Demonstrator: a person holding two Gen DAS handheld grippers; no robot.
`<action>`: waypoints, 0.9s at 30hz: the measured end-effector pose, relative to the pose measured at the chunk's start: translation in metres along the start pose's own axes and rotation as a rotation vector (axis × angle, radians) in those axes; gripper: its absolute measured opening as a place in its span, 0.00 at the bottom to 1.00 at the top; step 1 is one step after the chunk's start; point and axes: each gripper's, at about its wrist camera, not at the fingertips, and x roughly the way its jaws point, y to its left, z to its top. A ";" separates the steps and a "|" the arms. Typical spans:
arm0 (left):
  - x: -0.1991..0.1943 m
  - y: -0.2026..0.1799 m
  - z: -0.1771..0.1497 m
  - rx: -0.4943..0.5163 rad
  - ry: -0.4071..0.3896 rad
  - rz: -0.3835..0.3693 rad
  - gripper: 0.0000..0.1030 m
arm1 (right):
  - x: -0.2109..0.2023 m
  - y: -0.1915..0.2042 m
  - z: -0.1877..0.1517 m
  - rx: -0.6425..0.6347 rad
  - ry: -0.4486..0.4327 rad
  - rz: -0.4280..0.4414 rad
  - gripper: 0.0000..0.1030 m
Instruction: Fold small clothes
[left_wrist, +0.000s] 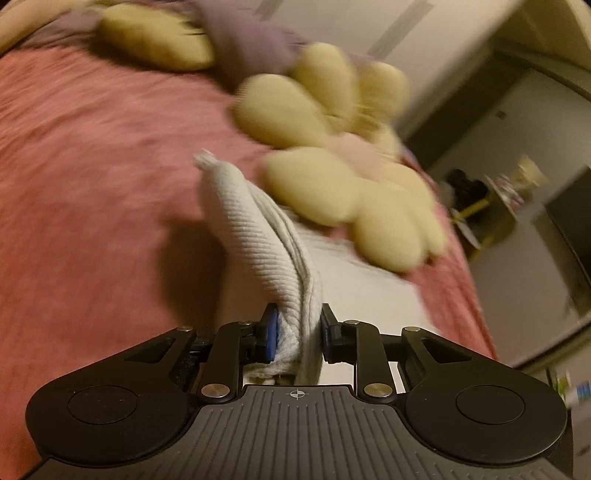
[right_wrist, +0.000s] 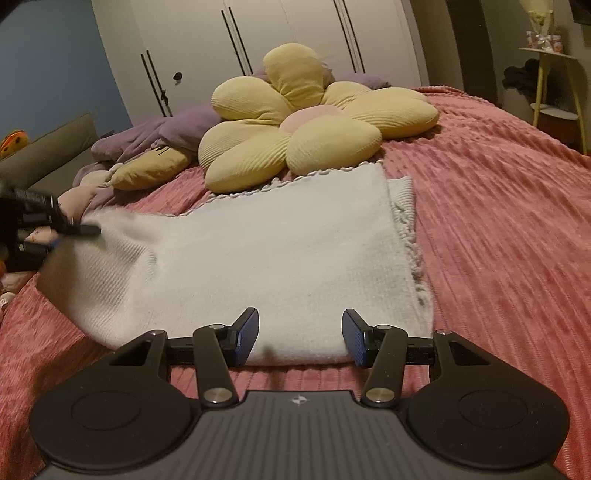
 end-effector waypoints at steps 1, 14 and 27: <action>0.007 -0.015 -0.006 0.029 0.008 -0.007 0.25 | 0.000 -0.002 0.001 0.005 -0.002 -0.001 0.49; 0.037 -0.045 -0.081 0.094 -0.012 -0.038 0.67 | -0.003 -0.008 0.006 -0.012 0.019 0.014 0.49; -0.005 0.020 -0.106 0.089 -0.011 0.150 0.75 | 0.069 0.010 0.049 0.253 0.171 0.278 0.62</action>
